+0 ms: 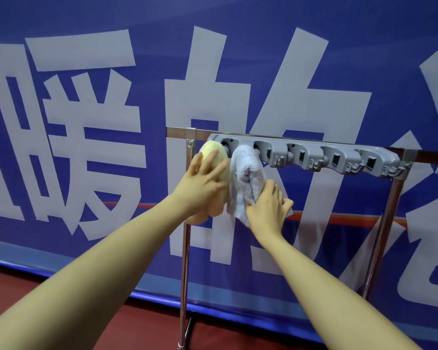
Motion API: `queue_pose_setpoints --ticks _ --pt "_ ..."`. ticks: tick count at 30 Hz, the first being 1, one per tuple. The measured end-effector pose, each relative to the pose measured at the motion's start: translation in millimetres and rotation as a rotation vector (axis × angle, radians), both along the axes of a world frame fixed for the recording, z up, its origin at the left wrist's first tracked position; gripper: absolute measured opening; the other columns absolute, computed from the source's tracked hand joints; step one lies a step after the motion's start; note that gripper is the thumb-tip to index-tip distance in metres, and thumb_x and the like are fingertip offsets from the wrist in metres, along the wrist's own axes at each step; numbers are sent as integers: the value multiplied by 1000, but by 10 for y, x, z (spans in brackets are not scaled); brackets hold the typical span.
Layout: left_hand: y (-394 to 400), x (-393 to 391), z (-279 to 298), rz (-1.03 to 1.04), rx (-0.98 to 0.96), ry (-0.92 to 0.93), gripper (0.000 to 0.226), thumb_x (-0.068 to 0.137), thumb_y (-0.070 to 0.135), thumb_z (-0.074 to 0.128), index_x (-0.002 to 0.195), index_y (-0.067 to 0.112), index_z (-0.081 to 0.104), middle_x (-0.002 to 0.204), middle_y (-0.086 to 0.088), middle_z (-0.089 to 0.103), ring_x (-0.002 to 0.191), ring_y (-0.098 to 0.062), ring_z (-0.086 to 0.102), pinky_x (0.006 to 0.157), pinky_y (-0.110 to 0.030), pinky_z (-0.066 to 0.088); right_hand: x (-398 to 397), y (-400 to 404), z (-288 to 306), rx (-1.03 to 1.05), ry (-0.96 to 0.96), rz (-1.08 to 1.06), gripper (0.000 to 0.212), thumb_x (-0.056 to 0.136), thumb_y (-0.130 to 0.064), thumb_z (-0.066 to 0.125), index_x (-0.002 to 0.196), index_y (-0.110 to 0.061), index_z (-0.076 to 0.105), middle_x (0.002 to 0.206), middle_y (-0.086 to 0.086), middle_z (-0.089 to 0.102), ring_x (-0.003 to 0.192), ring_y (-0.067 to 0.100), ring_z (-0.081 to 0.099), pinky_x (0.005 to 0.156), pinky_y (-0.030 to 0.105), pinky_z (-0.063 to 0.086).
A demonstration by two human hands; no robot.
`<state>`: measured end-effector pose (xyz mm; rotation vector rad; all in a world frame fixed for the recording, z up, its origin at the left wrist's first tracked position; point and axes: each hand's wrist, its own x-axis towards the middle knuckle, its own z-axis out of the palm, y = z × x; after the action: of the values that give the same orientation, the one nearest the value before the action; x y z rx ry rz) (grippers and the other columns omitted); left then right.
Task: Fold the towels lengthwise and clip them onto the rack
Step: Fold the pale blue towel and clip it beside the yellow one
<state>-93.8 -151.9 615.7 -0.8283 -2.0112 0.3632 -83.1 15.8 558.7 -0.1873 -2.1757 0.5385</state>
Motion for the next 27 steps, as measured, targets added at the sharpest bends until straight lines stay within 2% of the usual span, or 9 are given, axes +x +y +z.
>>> queue_pose_setpoints --ticks 3,5,7,10,13,17,19,22,27 --pt "-23 -56 -61 -64 53 -24 21 70 29 53 88 28 64 135 -12 51 133 -50 29 106 -65 16 -25 20 -7 27 4 15 37 78 -21 67 107 -9 46 104 7 55 97 25 50 85 36 27" --pt "-32 -67 -84 -95 95 -59 26 75 26 37 90 27 58 137 -12 47 135 -47 18 106 -62 8 -6 -32 -38 51 -17 2 38 77 -21 67 109 -9 48 107 9 53 100 27 49 86 37 30" --pt "-43 -46 -94 -127 123 -83 27 76 27 34 93 28 55 139 -12 41 135 -43 12 105 -60 5 18 -76 -78 74 -21 6 42 74 -17 71 110 -7 51 110 12 51 100 30 49 86 40 34" --pt "-83 -26 -100 -148 131 -77 23 79 28 34 96 31 49 142 -8 27 136 -42 9 106 -59 3 48 -68 -59 114 -20 -4 46 69 -11 75 107 -3 51 109 15 52 96 33 52 81 42 41" --pt "-96 -4 -99 -150 127 -52 21 79 26 36 97 30 45 142 -8 25 135 -42 11 106 -57 5 57 -36 -49 159 -38 -25 51 62 -11 78 104 -2 51 104 15 55 91 32 55 76 40 45" --pt "-8 51 -148 -100 138 -17 28 80 27 42 105 25 53 141 -14 39 135 -42 19 107 -55 9 151 -79 -112 108 -109 151 48 81 -24 65 119 -2 46 112 12 54 102 28 56 86 36 41" --pt "50 124 -165 -44 152 -20 28 77 23 55 104 20 62 137 -15 49 134 -42 28 106 -54 10 214 -91 -112 80 -133 210 50 84 -30 62 122 -3 43 115 10 54 105 25 55 87 34 40" --pt "103 274 -185 19 189 -58 33 69 20 69 101 12 67 127 -13 58 128 -41 44 105 -52 14 347 -92 -74 64 -135 249 48 84 -35 62 116 -6 43 111 8 55 102 25 57 84 33 42" --pt "162 572 -411 54 296 -238 43 66 12 71 108 7 60 126 -10 56 127 -34 45 104 -51 31 671 6 -143 54 -130 288 36 87 -33 59 113 -11 46 109 5 55 97 24 58 80 40 49"
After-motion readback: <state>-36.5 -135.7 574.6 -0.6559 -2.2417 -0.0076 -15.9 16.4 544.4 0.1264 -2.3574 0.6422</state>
